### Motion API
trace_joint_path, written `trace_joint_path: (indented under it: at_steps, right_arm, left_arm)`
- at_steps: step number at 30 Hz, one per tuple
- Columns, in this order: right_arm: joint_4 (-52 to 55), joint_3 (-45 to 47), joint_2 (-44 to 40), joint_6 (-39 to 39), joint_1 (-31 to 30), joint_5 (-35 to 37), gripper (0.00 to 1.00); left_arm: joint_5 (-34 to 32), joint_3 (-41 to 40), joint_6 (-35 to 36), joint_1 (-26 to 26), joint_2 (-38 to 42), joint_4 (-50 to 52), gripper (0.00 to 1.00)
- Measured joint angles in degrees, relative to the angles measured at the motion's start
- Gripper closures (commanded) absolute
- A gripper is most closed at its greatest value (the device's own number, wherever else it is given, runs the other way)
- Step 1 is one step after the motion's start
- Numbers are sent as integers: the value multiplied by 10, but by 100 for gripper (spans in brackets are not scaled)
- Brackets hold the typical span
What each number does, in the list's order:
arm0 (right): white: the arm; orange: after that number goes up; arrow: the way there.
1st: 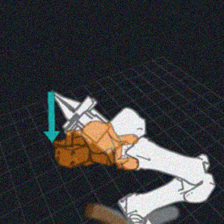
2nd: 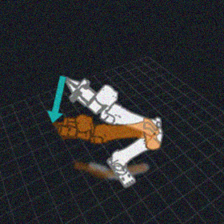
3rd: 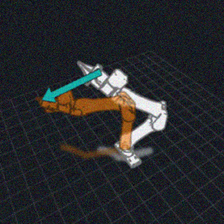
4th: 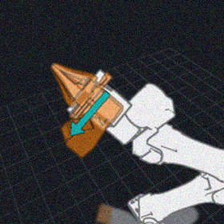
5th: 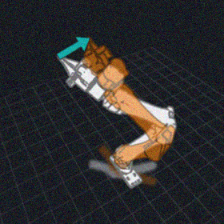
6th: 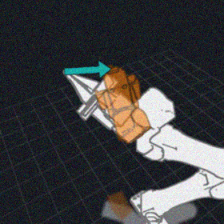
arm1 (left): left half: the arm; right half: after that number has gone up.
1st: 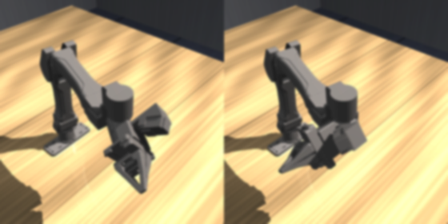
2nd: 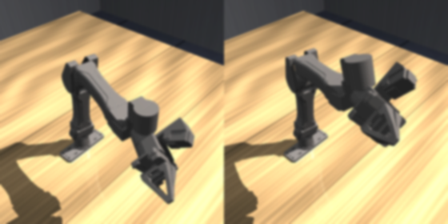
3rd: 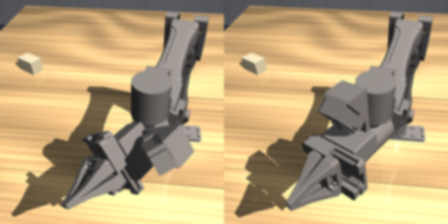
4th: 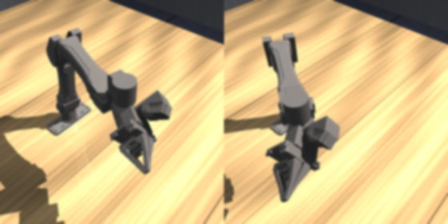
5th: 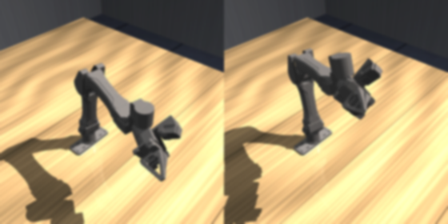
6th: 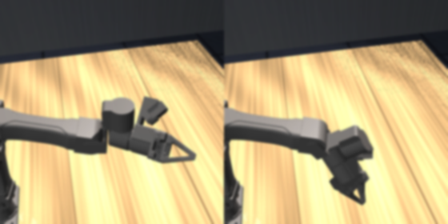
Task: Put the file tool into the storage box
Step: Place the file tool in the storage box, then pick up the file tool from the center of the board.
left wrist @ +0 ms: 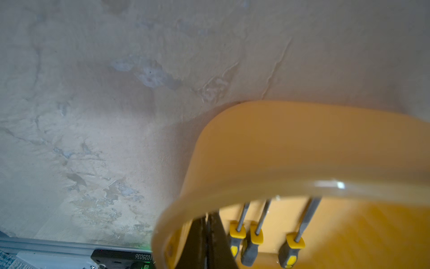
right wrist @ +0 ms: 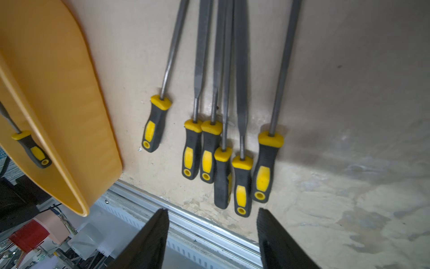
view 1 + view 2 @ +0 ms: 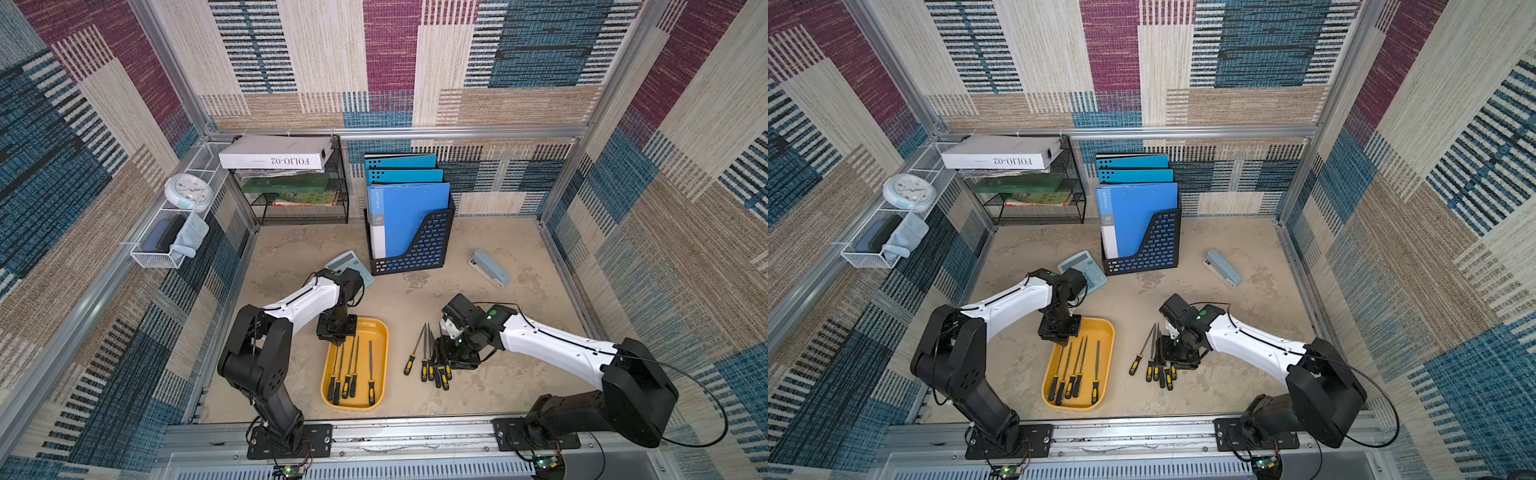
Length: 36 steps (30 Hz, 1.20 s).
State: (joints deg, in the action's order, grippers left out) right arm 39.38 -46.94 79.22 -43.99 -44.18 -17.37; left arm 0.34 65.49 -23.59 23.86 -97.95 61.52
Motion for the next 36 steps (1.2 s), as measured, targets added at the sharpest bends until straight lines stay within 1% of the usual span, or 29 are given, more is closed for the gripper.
trace_joint_path:
  at_steps: [7,10,14,17,21,26,29,32,36]
  right_arm:
    - [6,10,13,0,0,20,48]
    - [15,3,32,2,1,32,50]
    - [19,-16,58,10,3,45,55]
    - [21,-24,78,17,4,53,61]
    - [25,-26,102,29,6,61,64]
    - [29,-26,107,38,12,68,69]
    - [33,-21,111,43,16,83,73]
    - [36,-19,115,47,18,82,76]
    - [38,-22,121,53,18,87,86]
  left_arm:
    - [-3,-4,-3,3,-4,-4,69]
    - [-3,-4,-6,3,3,-6,65]
    - [-2,-3,-13,4,20,-5,64]
    - [1,0,-13,4,35,-3,64]
    - [10,16,-17,4,50,7,64]
    - [14,38,-19,4,68,21,64]
    - [22,54,-21,4,71,29,64]
    - [26,70,-24,4,71,35,64]
    - [29,91,-24,4,71,42,64]
